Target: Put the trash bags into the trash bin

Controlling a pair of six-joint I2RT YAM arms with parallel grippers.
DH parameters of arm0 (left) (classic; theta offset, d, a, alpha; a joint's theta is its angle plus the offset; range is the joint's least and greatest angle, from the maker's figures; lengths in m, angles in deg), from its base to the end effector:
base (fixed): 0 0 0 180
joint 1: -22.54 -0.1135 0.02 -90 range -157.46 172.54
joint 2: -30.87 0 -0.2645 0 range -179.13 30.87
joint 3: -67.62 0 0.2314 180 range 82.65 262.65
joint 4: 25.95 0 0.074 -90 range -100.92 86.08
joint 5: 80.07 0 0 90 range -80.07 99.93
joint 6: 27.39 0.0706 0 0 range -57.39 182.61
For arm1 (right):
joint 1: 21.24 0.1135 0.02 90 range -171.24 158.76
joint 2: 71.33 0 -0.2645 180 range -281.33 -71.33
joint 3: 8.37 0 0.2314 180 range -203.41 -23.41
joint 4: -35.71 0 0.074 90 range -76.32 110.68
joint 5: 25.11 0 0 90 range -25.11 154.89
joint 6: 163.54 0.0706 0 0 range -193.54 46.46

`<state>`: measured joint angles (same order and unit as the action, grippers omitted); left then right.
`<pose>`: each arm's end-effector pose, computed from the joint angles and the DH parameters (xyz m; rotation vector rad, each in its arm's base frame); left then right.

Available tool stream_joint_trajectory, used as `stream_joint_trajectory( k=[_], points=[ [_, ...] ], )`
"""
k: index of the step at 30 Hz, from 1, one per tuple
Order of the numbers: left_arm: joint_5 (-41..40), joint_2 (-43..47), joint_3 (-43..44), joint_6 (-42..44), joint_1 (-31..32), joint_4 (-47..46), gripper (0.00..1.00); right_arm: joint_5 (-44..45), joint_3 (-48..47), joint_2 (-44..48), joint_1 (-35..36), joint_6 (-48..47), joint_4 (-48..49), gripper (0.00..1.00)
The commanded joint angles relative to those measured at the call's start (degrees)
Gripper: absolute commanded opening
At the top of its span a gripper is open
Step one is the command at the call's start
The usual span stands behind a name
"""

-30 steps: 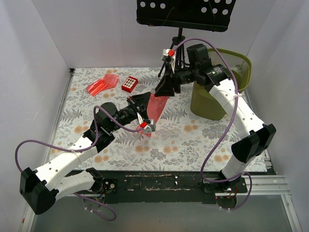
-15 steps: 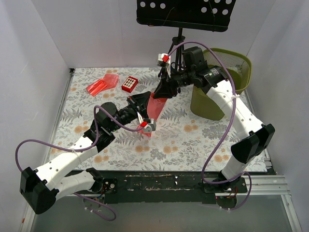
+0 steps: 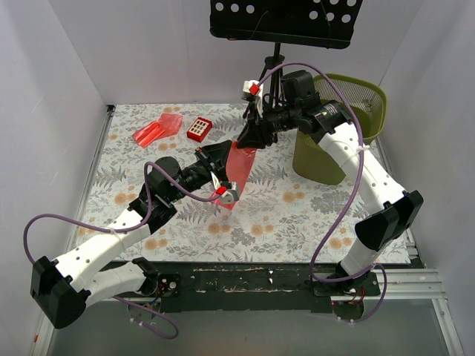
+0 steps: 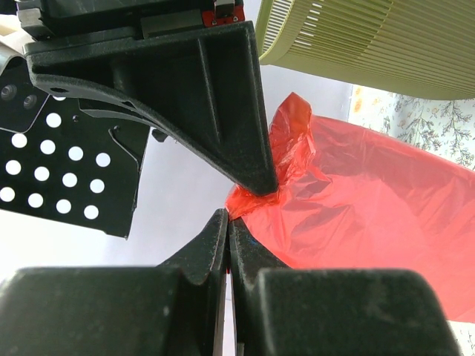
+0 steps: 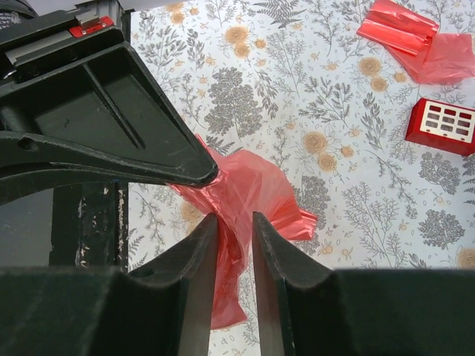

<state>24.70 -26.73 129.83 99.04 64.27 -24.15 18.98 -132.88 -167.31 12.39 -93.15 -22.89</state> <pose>0.1754 -0.1805 0.3624 1.1155 1.0463 -0.2698 0.2695 0.2402 0.4254 -1.3353 1.5722 0.9834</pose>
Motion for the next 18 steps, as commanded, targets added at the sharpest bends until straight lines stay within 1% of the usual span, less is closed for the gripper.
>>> stream_joint_trajectory(
  k=[1, 7, 12, 16, 18],
  points=[
    [-0.17, 0.39, 0.63, -0.12, -0.16, 0.66, 0.00, 1.08, -2.68, 2.47, 0.21, -1.91, 1.03, 0.33],
    [-0.26, 0.48, 0.98, -0.83, -0.25, 0.93, 0.00, 2.40, -3.20, 3.08, 1.70, -5.86, 0.15, 0.31],
    [-0.53, 0.04, 2.39, -2.06, -0.16, 4.18, 0.00, 5.91, -3.47, 5.01, 4.95, -10.87, 0.77, 0.31],
    [-0.61, -0.32, 3.01, -3.11, -0.16, 4.45, 0.00, 8.55, -2.33, 6.16, 6.98, -14.74, 0.33, 0.31],
    [-0.79, -0.49, 3.09, -3.29, -0.16, 4.36, 0.00, 9.08, -2.24, 6.16, 7.50, -15.71, -0.37, 0.29]
  ],
)
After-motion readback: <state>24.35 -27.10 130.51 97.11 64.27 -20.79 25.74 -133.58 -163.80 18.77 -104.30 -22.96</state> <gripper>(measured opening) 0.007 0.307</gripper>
